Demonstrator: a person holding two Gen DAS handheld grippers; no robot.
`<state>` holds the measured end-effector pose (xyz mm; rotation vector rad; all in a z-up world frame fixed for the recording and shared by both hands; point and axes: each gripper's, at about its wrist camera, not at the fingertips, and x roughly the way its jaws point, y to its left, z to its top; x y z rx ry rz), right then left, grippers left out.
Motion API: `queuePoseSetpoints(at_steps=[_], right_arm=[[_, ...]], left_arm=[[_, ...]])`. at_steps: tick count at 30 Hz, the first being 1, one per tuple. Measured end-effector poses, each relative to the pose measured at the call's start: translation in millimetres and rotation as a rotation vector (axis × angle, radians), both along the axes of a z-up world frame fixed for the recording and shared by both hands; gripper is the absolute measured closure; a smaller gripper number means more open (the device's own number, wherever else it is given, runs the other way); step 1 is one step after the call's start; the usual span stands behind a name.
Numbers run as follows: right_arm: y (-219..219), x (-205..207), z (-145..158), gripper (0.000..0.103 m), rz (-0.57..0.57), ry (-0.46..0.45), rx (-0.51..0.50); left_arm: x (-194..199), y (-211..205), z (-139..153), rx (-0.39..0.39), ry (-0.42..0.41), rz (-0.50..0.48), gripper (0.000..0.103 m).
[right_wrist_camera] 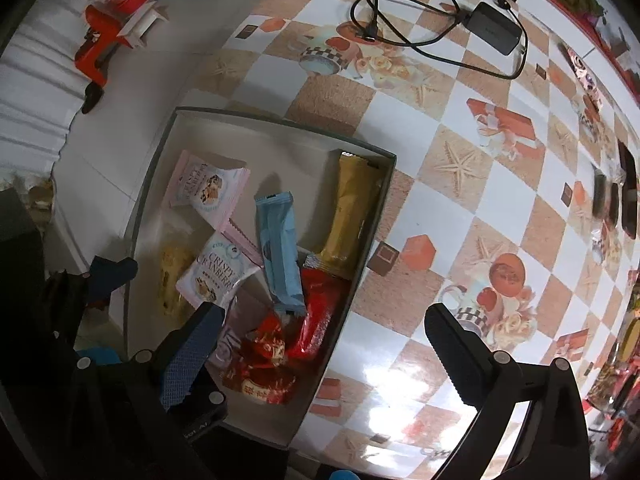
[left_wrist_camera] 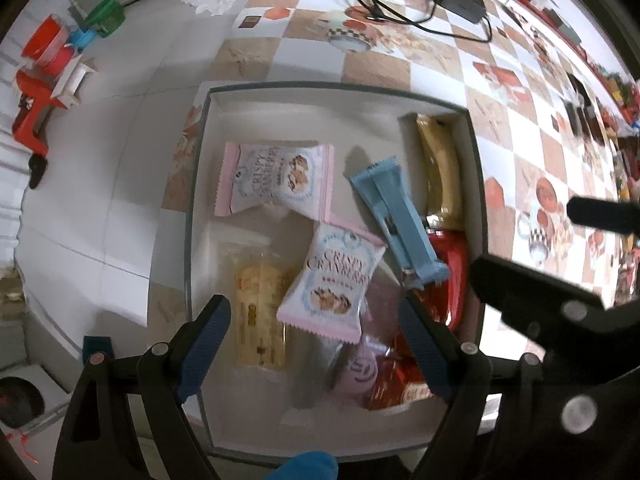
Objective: Organize snacks
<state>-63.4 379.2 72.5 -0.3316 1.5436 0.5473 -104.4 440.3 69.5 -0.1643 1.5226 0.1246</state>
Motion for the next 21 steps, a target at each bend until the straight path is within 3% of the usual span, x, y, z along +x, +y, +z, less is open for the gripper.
queuePoseSetpoints(at_steps=[21], right_arm=[[-6.4,-8.0,14.1,0.001,0.014,-0.018,0.004]], left_arm=[[-22.5,-4.2,22.3,0.025,-0.015,-0.004,0.015]])
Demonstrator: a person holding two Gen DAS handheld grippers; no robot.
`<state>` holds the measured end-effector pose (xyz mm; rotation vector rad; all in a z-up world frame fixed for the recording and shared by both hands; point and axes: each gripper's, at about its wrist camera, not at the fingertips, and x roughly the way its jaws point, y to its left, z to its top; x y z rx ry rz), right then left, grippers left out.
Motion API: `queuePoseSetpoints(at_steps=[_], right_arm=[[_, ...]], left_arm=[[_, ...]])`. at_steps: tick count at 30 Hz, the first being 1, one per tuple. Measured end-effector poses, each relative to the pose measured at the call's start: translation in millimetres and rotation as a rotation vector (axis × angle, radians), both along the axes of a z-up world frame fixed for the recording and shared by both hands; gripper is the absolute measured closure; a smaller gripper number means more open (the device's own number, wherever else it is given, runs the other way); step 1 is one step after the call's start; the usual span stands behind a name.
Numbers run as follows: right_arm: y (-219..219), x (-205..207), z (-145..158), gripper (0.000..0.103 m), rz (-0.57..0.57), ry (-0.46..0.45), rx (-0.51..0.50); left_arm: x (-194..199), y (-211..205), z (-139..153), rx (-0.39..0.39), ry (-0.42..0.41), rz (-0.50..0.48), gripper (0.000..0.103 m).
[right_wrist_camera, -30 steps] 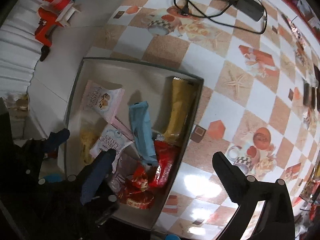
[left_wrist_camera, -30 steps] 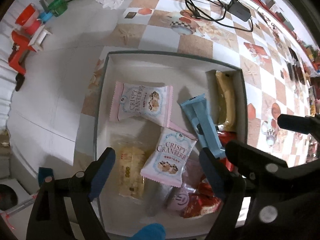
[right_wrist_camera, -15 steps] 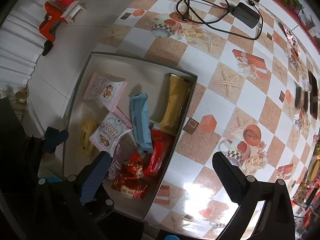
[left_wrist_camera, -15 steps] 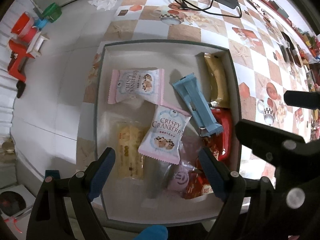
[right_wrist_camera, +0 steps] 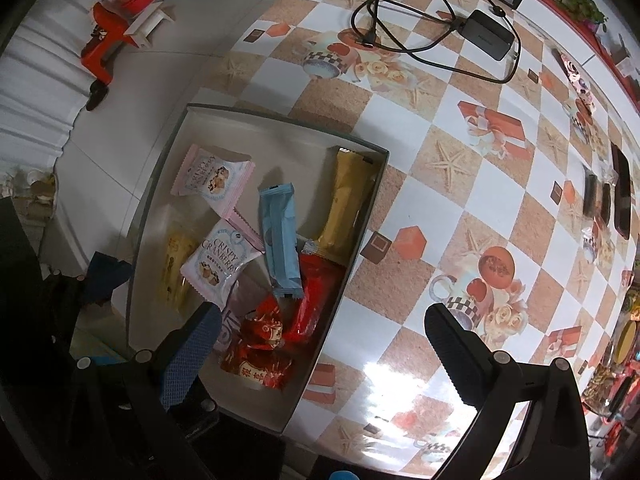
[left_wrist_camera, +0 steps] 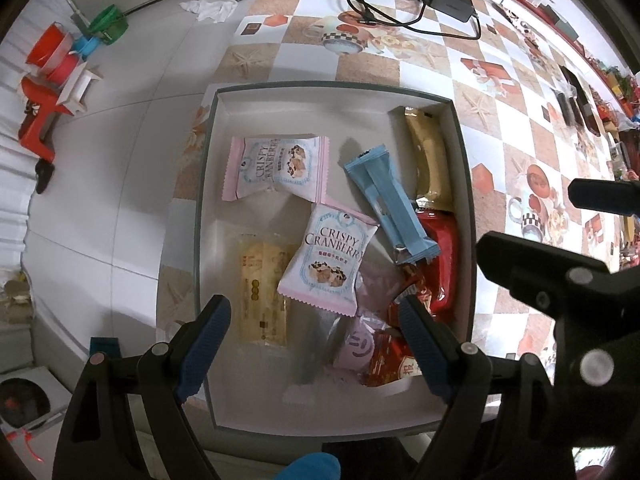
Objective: Organize snacks
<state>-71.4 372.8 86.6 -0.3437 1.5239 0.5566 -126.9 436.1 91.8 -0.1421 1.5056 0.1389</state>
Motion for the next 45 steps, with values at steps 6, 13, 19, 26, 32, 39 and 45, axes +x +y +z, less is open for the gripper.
queuePoseSetpoints(at_steps=[6,13,19,26,32,39,45], right_arm=[[0.6,-2.3,0.7,0.001,0.005,-0.001,0.001],[1.0,-4.9,1.6,0.001,0.007,-0.002,-0.001],[1.5,-5.2,1.8,0.001,0.010,-0.002,0.000],[1.2,-6.9,1.8,0.001,0.008,-0.003,-0.001],[0.8,-8.7,1.8,0.001,0.011,-0.010,-0.006],[1.7,-9.6,2.0,0.001,0.012,-0.011,-0.007],[2.0,-9.3,1.5,0.001,0.013,-0.010,-0.007]], left_arm=[[-0.8,-1.5,1.9,0.005,-0.003,-0.001,0.015],[-3.5,-1.4,3.3,0.009,-0.004,0.003,0.015],[-4.1,-1.9,4.0,0.010,-0.005,0.003,0.015],[-6.0,-2.0,5.3,0.010,-0.009,0.006,0.015],[-6.2,-0.5,5.7,0.006,-0.009,0.005,0.015],[-6.3,-1.9,5.8,0.006,-0.009,-0.003,0.015],[-5.9,-1.3,5.5,0.002,-0.007,0.000,0.015]])
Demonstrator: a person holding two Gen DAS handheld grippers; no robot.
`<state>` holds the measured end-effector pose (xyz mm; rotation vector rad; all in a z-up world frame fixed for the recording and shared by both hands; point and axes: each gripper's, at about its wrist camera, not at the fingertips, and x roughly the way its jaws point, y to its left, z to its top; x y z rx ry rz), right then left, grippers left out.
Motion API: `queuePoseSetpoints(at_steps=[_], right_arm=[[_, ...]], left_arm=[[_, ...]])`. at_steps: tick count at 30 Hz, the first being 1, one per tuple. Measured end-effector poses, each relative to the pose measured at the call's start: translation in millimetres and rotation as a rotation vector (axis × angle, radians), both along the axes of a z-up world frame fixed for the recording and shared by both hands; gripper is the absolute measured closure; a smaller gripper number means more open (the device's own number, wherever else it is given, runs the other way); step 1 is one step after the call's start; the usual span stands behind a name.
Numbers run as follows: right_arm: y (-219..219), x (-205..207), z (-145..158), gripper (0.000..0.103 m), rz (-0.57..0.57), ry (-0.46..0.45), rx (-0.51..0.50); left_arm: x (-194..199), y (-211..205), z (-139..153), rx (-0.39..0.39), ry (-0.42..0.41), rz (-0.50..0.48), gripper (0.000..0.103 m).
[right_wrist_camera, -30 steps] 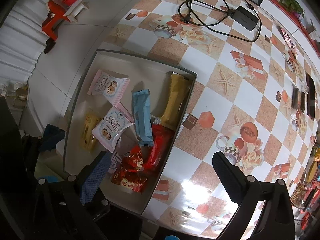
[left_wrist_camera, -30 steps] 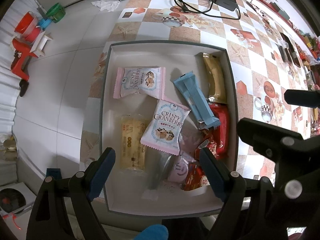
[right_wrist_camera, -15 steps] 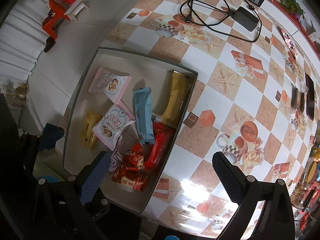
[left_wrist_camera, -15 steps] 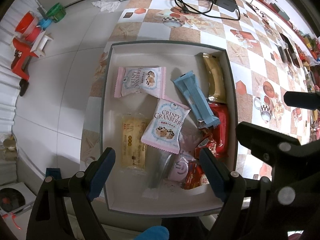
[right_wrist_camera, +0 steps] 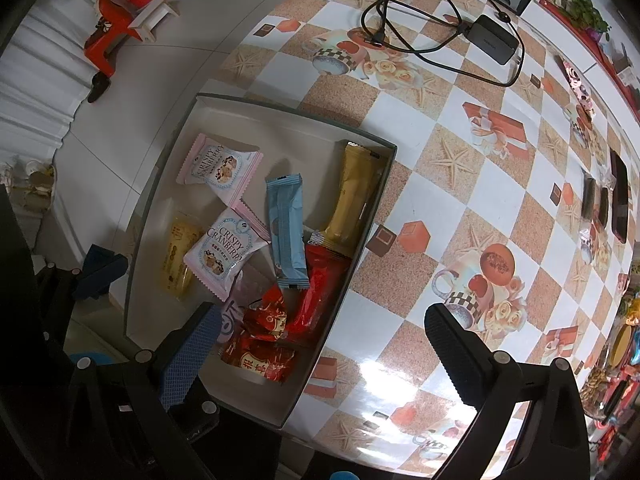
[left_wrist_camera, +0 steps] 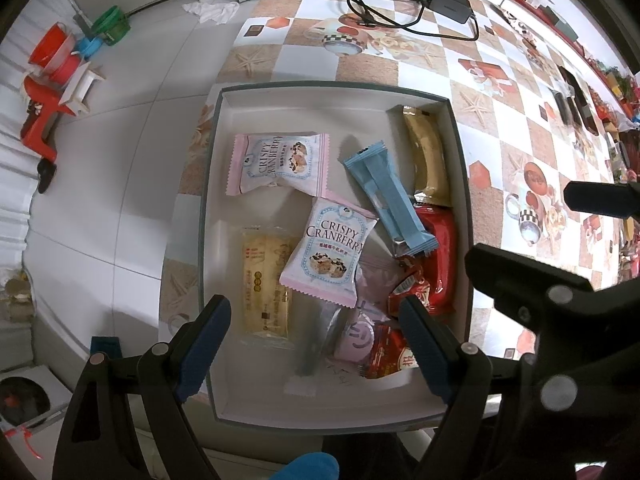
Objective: Organize snacks
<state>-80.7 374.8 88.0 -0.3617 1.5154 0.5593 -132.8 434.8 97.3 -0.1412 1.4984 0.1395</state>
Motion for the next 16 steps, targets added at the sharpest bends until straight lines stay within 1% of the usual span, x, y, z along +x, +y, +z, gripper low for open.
queuePoseSetpoints(at_steps=[11,16], right_arm=[[3.0,-0.8,-1.0,0.001,0.014,0.002,-0.005],[4.1,-2.0,-2.3,0.001,0.021,0.001,-0.010]], left_arm=[[1.1,5.1,-2.5,-0.008,0.008,0.015,0.015],[-1.8,6.8,5.0,-0.022,-0.038,0.012,0.015]])
